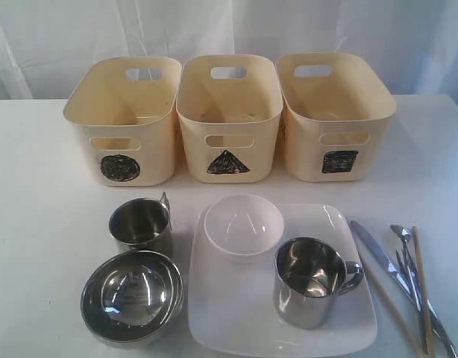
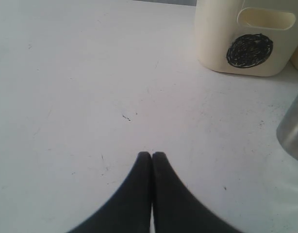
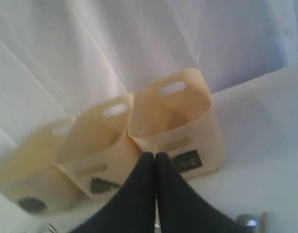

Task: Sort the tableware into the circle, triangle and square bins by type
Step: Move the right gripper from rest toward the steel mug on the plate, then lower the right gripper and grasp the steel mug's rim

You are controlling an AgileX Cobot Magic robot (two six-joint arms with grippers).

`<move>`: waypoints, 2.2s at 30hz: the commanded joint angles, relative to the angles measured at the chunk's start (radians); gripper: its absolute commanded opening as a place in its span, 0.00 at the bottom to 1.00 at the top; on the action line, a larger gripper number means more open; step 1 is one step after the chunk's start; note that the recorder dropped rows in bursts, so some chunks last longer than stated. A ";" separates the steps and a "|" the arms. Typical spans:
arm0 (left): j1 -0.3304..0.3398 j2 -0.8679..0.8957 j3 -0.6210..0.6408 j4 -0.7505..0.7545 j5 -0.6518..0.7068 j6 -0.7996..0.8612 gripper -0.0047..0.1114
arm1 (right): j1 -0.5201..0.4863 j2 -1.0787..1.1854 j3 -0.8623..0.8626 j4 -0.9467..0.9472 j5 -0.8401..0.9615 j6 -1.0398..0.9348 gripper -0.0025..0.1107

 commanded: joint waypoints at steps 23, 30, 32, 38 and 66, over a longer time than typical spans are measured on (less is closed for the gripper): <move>-0.001 -0.005 0.004 -0.003 -0.004 0.001 0.04 | 0.060 0.837 -0.609 0.446 0.838 -1.382 0.48; -0.001 -0.005 0.004 -0.003 -0.004 0.001 0.04 | 0.060 0.865 -0.529 0.477 0.759 -1.469 0.48; -0.001 -0.005 0.004 -0.003 -0.004 0.001 0.04 | 0.060 0.866 -0.522 0.493 0.739 -1.477 0.48; -0.001 -0.005 0.004 -0.003 -0.004 0.001 0.04 | 0.060 0.872 -0.518 0.467 0.732 -1.522 0.48; -0.001 -0.005 0.004 -0.003 -0.004 0.001 0.04 | 0.060 1.089 -0.473 0.445 0.659 -1.895 0.48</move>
